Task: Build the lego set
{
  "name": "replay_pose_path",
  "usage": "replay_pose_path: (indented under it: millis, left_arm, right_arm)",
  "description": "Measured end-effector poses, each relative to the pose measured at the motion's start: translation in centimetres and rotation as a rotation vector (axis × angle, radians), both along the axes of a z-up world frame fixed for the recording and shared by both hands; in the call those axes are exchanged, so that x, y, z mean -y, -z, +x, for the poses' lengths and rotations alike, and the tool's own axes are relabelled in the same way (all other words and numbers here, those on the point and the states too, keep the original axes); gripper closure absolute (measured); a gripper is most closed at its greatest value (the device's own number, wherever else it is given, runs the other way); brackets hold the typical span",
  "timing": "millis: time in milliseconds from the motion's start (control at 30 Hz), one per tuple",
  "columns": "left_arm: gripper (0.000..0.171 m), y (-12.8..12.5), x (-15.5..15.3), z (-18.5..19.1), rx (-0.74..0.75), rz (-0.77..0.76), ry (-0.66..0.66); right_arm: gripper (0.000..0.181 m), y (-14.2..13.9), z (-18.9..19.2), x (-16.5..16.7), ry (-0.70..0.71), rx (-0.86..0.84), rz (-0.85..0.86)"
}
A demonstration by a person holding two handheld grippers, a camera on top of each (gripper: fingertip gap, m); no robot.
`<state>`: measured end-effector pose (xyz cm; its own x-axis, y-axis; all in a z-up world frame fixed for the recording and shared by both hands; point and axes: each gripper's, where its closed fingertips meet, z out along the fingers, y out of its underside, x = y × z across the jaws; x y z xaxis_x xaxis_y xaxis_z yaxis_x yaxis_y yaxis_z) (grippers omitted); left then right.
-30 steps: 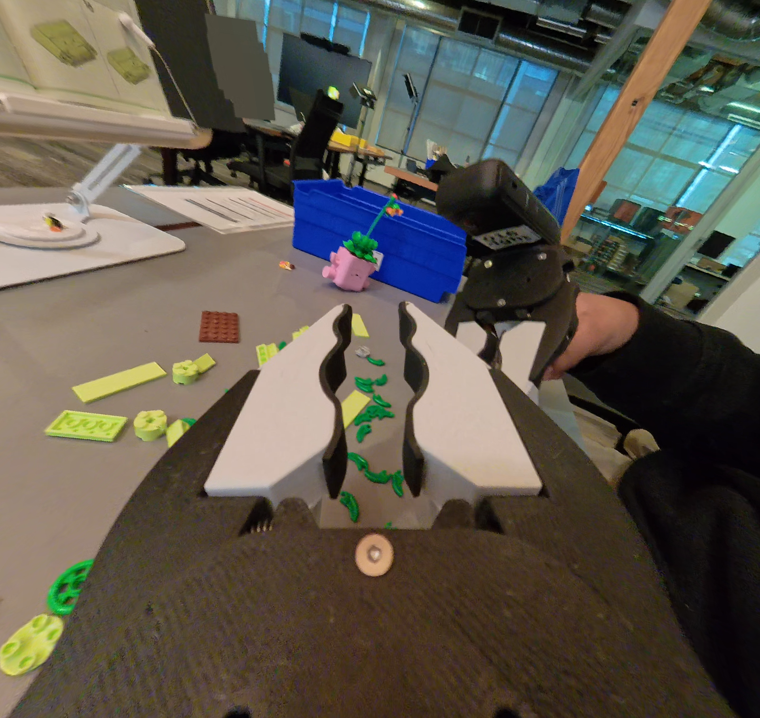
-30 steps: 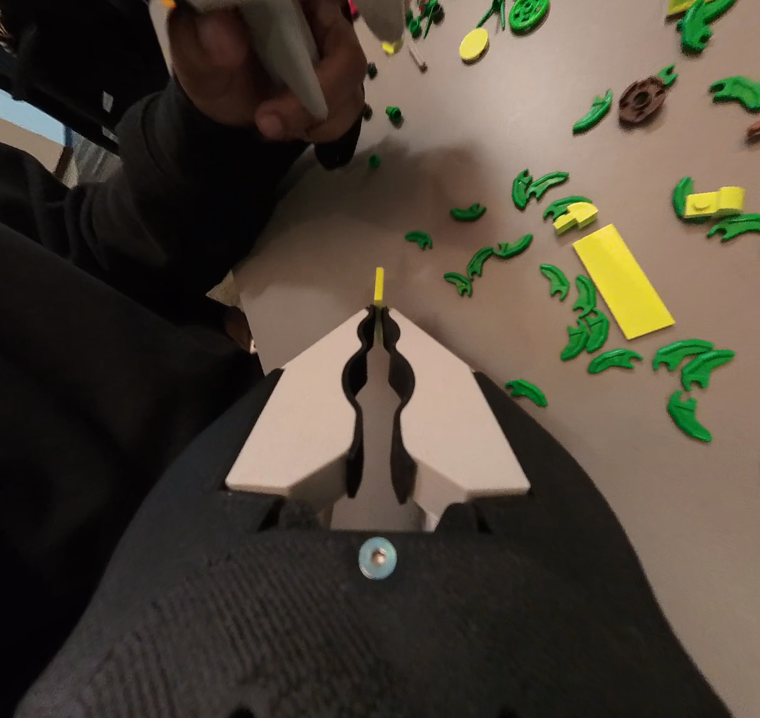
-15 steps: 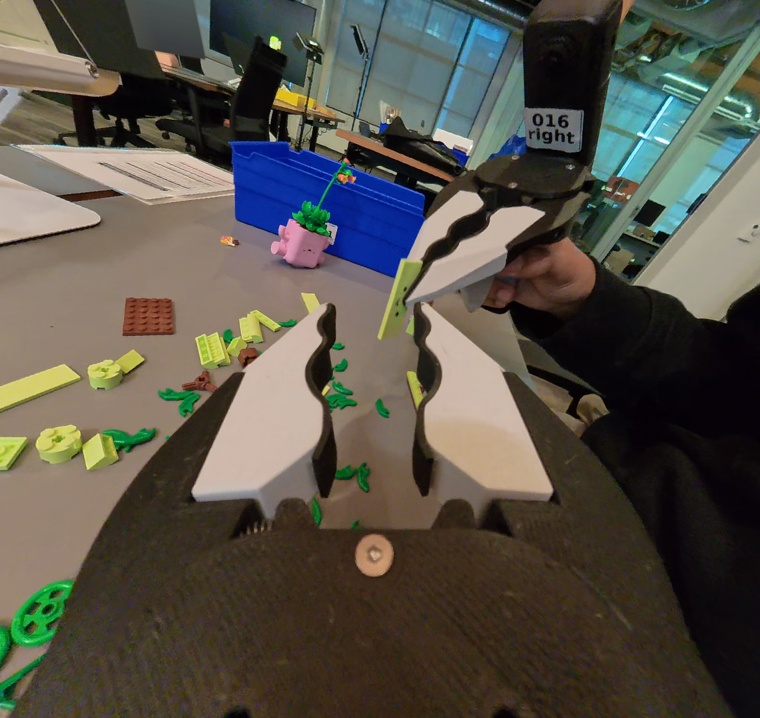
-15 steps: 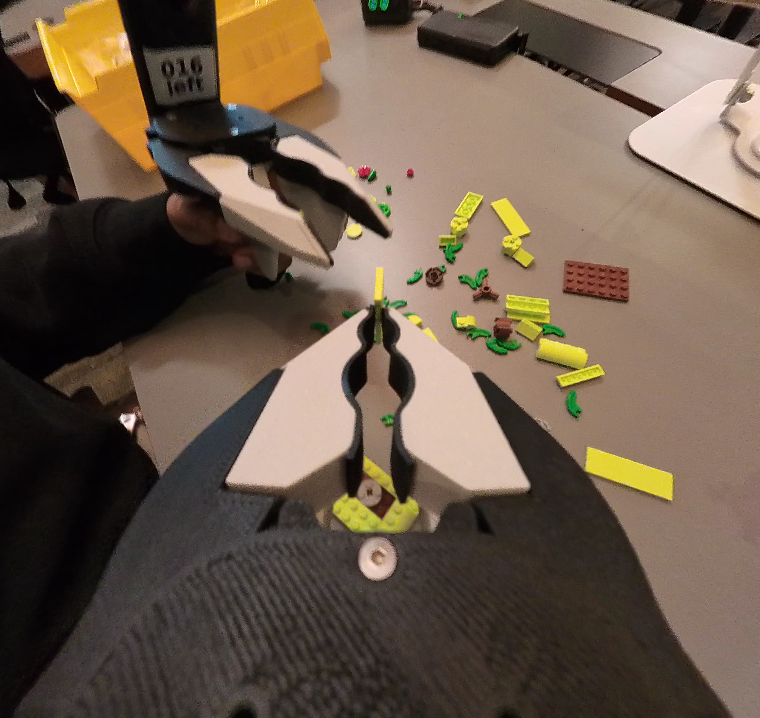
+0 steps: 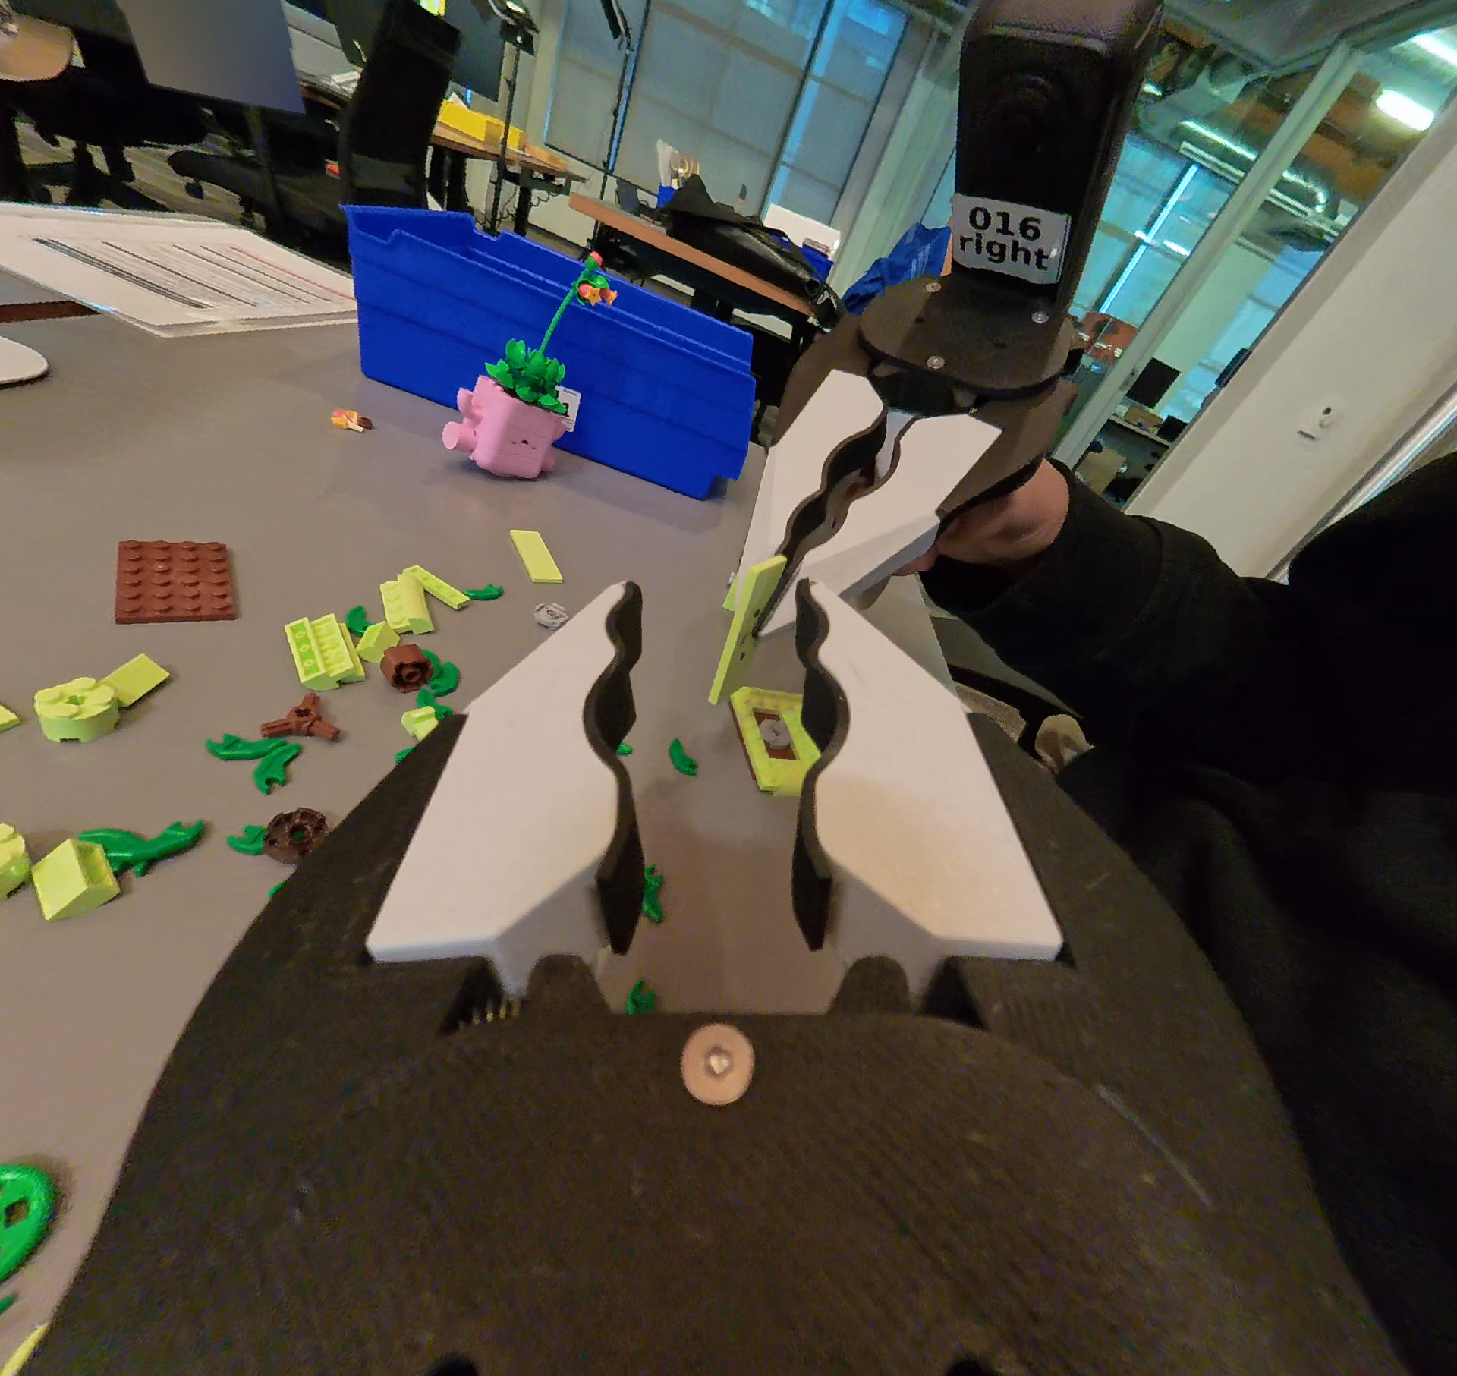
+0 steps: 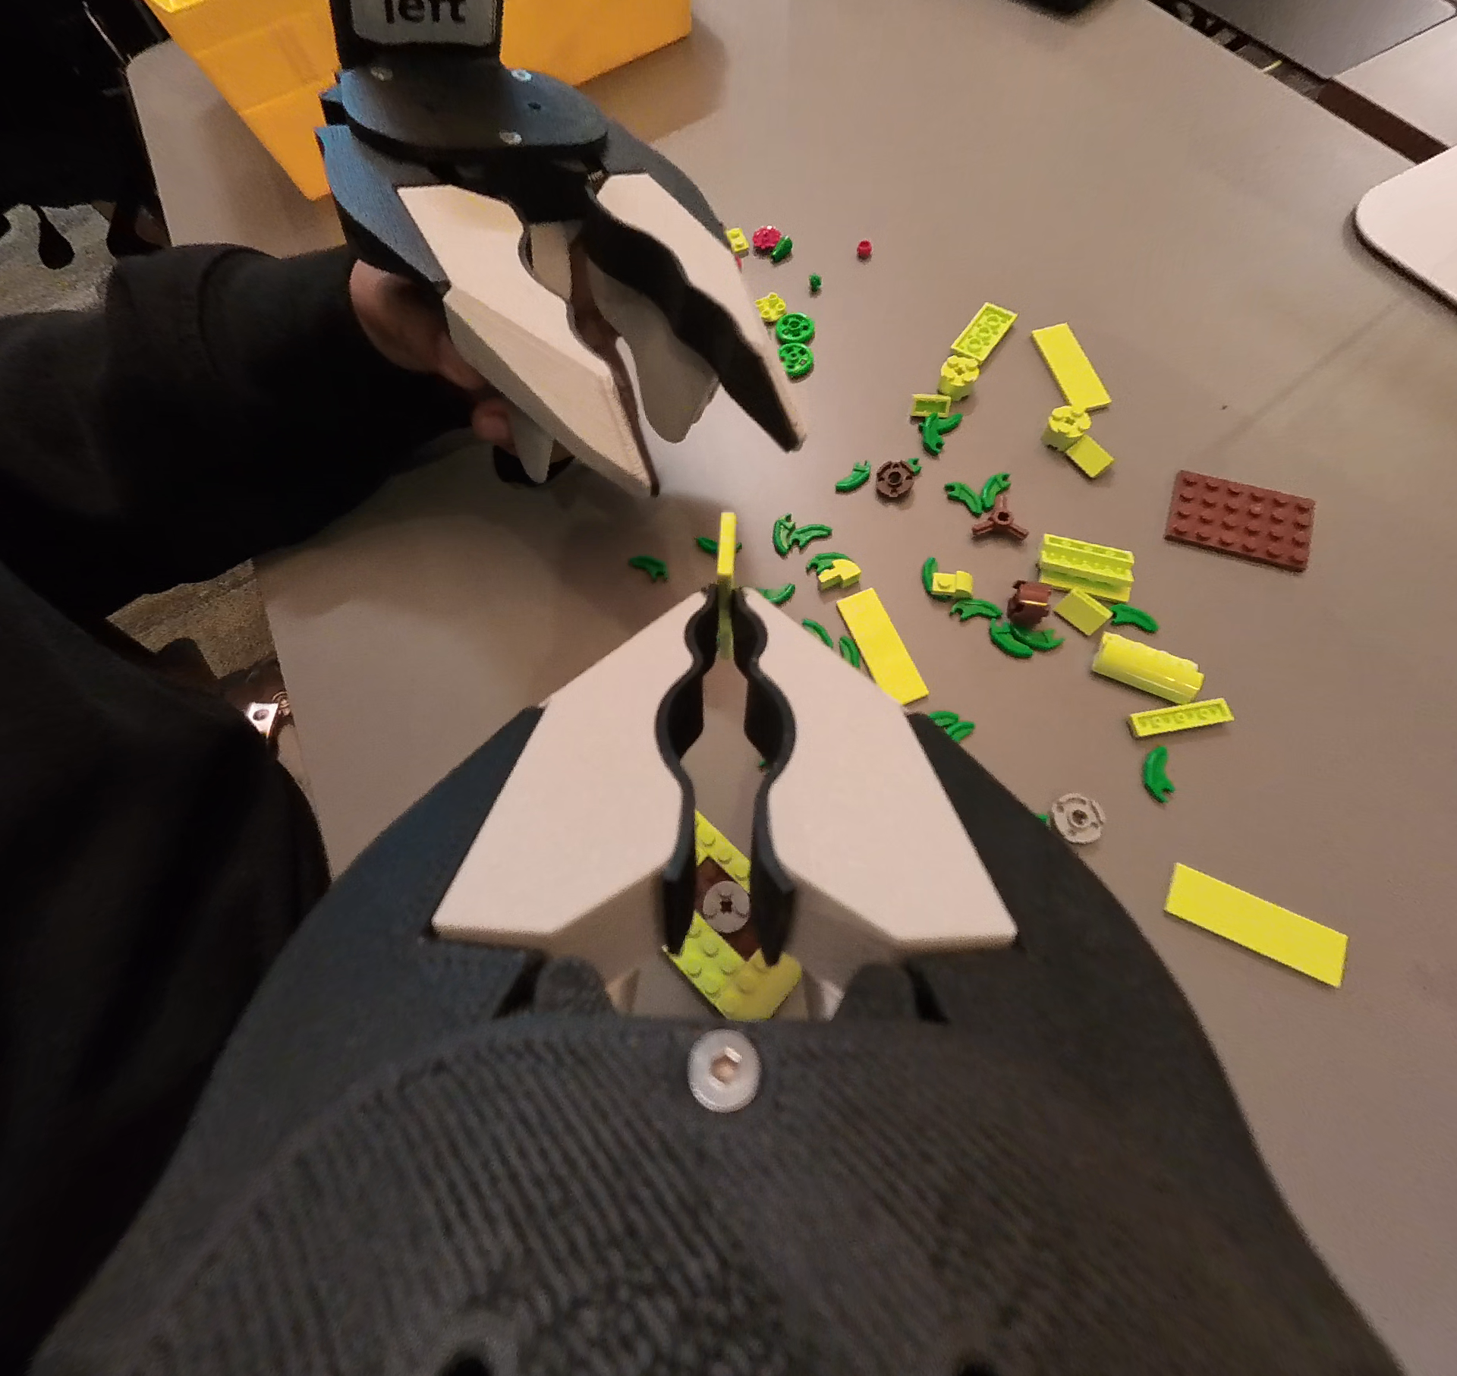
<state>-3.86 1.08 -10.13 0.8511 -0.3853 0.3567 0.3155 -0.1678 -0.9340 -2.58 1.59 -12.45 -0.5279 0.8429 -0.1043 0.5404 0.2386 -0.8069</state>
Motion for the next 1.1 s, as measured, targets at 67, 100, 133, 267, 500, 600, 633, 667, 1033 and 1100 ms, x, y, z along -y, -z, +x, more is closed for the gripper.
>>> replay_pose_path:
  millis: [67,100,133,267,500,600,633,667,1033,1100]
  left_arm:
    - [0.135,0.1,0.0,0.2,0.000,-0.006,0.010]
    - [0.135,0.2,0.0,0.3,0.000,-0.012,0.013]
    - [0.135,0.3,-0.1,0.4,0.001,-0.020,0.017]
    - [0.135,1.0,-0.4,1.3,-0.019,-0.065,0.049]
    - [0.127,4.6,-0.7,6.6,-0.158,-0.241,0.237]
    - [0.113,5.7,-1.0,8.2,-0.201,-0.297,0.280]
    - [0.105,6.1,-1.1,8.7,-0.211,-0.312,0.291]
    - [0.100,6.5,-1.2,9.0,-0.222,-0.331,0.298]
    - [0.098,8.0,-1.4,9.4,-0.255,-0.419,0.303]
    - [0.098,8.1,-1.4,9.4,-0.255,-0.425,0.305]
  right_arm:
    - [0.181,-0.2,-0.1,-0.2,0.014,-0.009,-0.006]
    - [0.181,-0.3,-0.1,-0.4,0.022,-0.007,-0.007]
    - [0.181,-0.3,-0.1,-0.6,0.033,-0.001,-0.005]
    - [0.181,0.1,1.0,-1.9,0.096,0.039,0.000]
    - [0.181,2.2,7.0,-3.6,0.200,0.183,-0.105]
    - [0.181,4.2,9.9,-3.5,0.211,0.311,-0.204]
    - [0.181,5.0,10.9,-3.3,0.217,0.379,-0.249]
    - [0.181,5.9,11.8,-3.2,0.229,0.456,-0.298]
    - [0.172,8.4,12.0,-6.2,0.376,0.514,-0.419]
    - [0.171,8.4,12.1,-6.5,0.387,0.511,-0.381]
